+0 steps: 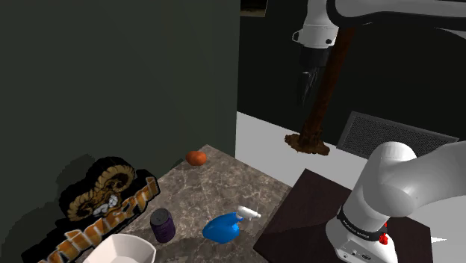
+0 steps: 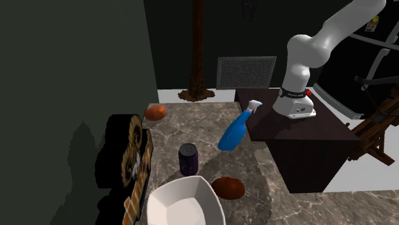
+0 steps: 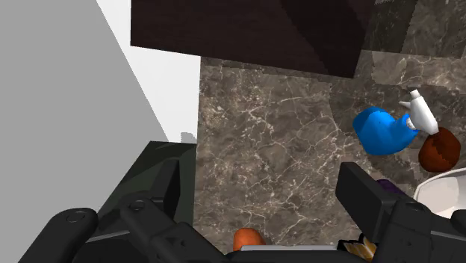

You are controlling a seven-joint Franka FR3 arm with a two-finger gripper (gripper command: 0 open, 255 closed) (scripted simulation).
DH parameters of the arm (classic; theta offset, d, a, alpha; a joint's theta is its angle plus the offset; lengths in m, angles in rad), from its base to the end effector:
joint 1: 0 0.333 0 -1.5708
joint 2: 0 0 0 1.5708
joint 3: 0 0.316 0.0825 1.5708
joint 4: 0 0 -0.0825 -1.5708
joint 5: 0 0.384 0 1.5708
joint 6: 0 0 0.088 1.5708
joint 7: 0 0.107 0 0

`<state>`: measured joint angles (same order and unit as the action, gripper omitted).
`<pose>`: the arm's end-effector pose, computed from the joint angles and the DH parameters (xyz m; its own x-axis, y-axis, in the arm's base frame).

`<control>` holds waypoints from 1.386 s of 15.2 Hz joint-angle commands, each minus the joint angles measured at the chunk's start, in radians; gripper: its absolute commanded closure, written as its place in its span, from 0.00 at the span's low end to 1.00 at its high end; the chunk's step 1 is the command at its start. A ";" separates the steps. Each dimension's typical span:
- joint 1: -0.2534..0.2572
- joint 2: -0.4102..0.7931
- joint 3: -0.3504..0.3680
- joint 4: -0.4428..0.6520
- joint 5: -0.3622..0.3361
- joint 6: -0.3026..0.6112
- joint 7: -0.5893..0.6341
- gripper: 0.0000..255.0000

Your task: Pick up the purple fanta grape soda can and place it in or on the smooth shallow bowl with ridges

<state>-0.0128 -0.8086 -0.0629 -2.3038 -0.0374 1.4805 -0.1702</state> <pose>0.2903 -0.0334 0.6132 0.9937 0.1111 -0.0141 0.1109 -0.9938 -0.0107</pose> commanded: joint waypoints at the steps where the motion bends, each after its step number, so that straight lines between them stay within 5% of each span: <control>1: 0.000 0.000 0.000 0.000 0.000 0.000 0.000 0.00; 11: 0.062 0.098 0.169 -0.142 0.115 0.260 0.178 0.00; 21: 0.110 0.338 0.344 -0.151 0.177 0.537 0.354 0.00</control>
<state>0.0950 -0.5004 0.2652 -2.4577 0.1383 1.9863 0.1676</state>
